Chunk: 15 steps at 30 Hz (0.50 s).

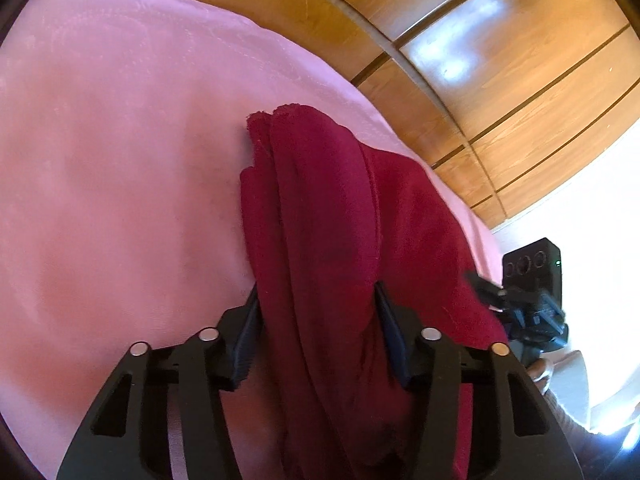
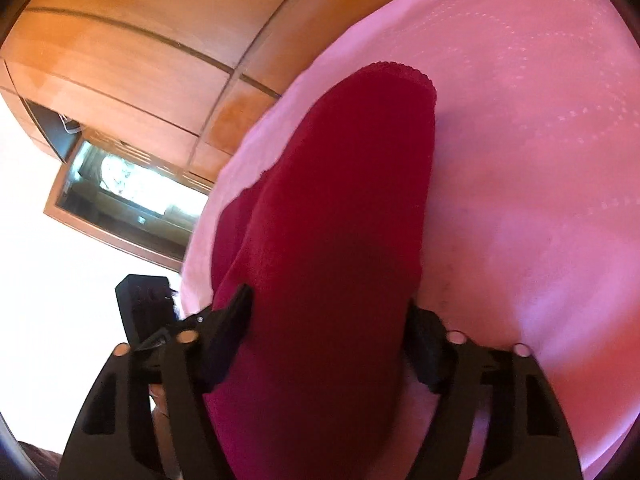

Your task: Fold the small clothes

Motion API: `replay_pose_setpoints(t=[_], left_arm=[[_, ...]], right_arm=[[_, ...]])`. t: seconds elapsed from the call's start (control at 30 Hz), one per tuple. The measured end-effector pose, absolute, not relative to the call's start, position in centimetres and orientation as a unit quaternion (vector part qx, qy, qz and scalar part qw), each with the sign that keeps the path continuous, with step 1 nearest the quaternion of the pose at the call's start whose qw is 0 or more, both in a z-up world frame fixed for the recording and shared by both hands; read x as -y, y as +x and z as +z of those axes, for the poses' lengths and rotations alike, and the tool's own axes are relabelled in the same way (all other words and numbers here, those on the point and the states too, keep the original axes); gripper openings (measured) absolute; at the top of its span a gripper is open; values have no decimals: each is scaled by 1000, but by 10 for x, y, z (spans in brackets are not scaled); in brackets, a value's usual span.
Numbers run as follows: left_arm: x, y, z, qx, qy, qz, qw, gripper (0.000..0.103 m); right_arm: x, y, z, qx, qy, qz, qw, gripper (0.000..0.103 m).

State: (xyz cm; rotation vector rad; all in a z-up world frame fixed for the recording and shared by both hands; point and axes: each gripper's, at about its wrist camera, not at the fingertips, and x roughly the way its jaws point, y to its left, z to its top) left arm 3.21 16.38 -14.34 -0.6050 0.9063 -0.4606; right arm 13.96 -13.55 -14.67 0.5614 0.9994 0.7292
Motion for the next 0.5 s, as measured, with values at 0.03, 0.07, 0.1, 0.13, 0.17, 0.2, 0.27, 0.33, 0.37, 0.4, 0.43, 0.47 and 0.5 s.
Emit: replay_pose_setpoints(t=[0.03, 0.07, 0.1, 0.13, 0.17, 0.2, 0.27, 0.33, 0.37, 0.4, 0.43, 0.47, 0.5], left_arm=[[-164, 30, -144, -423, -296, -221, 827, 45], [-165, 28, -144, -420, -301, -223, 827, 41], [-164, 26, -144, -417, -304, -225, 827, 40], [-164, 23, -143, -413, -308, -226, 826, 38], [-162, 20, -141, -411, -311, -229, 826, 37], [-160, 18, -140, -410, -315, -234, 823, 36], [-154, 16, -135, -409, -319, -241, 820, 35], [-139, 14, -128, -408, -313, -254, 819, 34], [-133, 15, -126, -409, -310, -259, 819, 34], [-117, 18, -122, -410, -305, -273, 815, 33], [-105, 20, -119, -410, -301, -283, 813, 33], [-90, 25, -114, -409, -296, -296, 811, 33], [-75, 29, -110, -408, -292, -309, 808, 33]], right_arm=[[135, 136, -143, -460, 254, 337, 781, 53], [136, 131, -137, -457, 248, 336, 785, 51], [135, 128, -134, -453, 243, 336, 789, 47], [132, 125, -126, -446, 232, 338, 795, 45], [132, 121, -119, -439, 226, 342, 800, 45], [132, 117, -113, -433, 224, 344, 802, 44], [133, 111, -101, -417, 214, 350, 811, 43], [142, 101, -88, -399, 210, 348, 822, 43], [149, 97, -83, -391, 211, 344, 827, 43], [156, 94, -77, -383, 212, 339, 833, 43], [170, 89, -70, -372, 211, 331, 841, 43], [184, 84, -63, -363, 209, 320, 850, 43], [195, 80, -59, -356, 208, 312, 856, 43]])
